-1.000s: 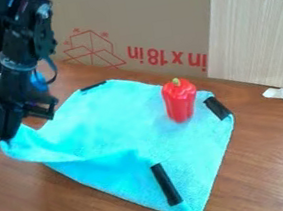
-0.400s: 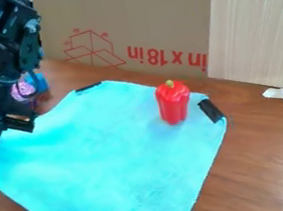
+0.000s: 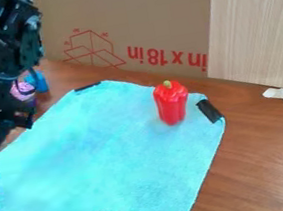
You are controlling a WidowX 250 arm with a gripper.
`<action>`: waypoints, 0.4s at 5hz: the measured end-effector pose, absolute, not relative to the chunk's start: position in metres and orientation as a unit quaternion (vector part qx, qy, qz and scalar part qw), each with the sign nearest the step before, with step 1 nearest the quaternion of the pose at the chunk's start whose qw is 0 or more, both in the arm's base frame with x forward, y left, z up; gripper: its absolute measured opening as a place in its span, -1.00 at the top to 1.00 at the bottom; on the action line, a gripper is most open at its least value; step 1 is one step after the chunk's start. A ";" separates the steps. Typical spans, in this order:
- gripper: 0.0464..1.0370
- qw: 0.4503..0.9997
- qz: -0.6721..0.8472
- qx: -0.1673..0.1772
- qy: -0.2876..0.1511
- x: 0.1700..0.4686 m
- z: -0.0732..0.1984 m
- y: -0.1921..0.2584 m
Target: Unfold the clothe from top right to bottom left
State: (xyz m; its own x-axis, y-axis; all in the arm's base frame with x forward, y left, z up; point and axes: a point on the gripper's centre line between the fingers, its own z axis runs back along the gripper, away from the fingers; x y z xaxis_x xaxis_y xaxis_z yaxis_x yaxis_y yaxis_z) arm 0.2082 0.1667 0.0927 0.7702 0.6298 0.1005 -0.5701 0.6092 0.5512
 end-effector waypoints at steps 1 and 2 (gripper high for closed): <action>-0.70 0.911 0.311 0.267 0.046 0.213 0.091 0.162; -0.94 0.927 0.296 0.229 0.001 0.227 0.114 0.152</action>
State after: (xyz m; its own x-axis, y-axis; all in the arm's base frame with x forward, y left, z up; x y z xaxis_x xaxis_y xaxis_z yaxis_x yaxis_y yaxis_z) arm 0.2270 0.1525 0.1137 0.8245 0.5496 0.1348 -0.5491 0.7194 0.4255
